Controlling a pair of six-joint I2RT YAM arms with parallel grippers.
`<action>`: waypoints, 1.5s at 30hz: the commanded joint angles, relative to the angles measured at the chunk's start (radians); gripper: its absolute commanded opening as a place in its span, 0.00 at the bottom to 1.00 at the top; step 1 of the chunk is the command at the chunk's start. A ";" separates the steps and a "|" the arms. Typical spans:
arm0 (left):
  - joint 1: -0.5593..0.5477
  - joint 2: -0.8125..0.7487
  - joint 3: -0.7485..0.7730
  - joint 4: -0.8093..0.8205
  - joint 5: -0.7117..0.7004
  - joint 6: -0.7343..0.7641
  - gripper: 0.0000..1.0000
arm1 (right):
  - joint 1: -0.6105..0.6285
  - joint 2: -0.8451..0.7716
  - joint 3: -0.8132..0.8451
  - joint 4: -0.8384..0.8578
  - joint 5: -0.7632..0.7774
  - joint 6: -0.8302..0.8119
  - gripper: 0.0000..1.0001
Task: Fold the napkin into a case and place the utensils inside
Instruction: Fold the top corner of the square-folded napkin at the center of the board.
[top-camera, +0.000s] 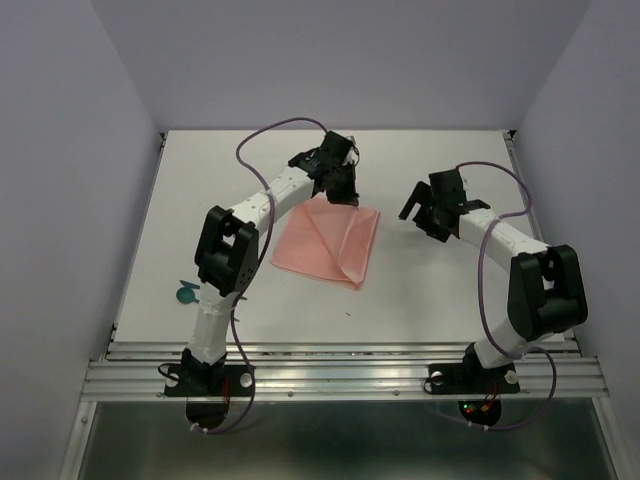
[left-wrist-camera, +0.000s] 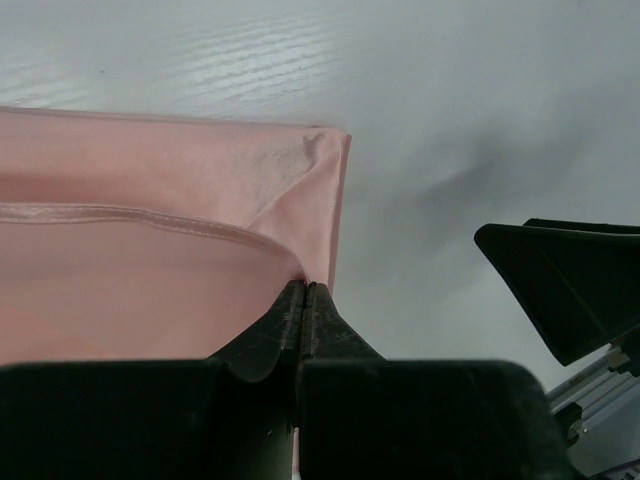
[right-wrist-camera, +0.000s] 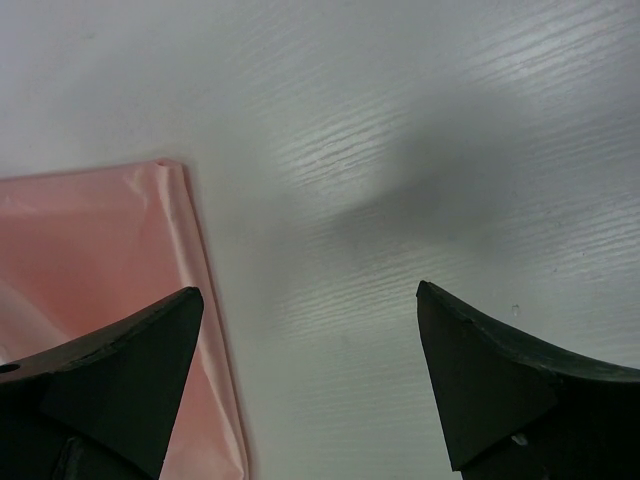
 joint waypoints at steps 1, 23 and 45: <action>-0.016 0.042 0.079 -0.011 0.049 0.017 0.00 | -0.003 -0.044 0.001 -0.011 0.011 -0.018 0.93; -0.020 0.147 0.132 0.079 0.055 -0.095 0.00 | -0.003 -0.081 -0.038 0.018 -0.112 -0.063 0.91; -0.022 0.128 0.083 0.096 0.061 -0.112 0.00 | 0.325 0.008 -0.168 0.210 -0.517 -0.077 0.01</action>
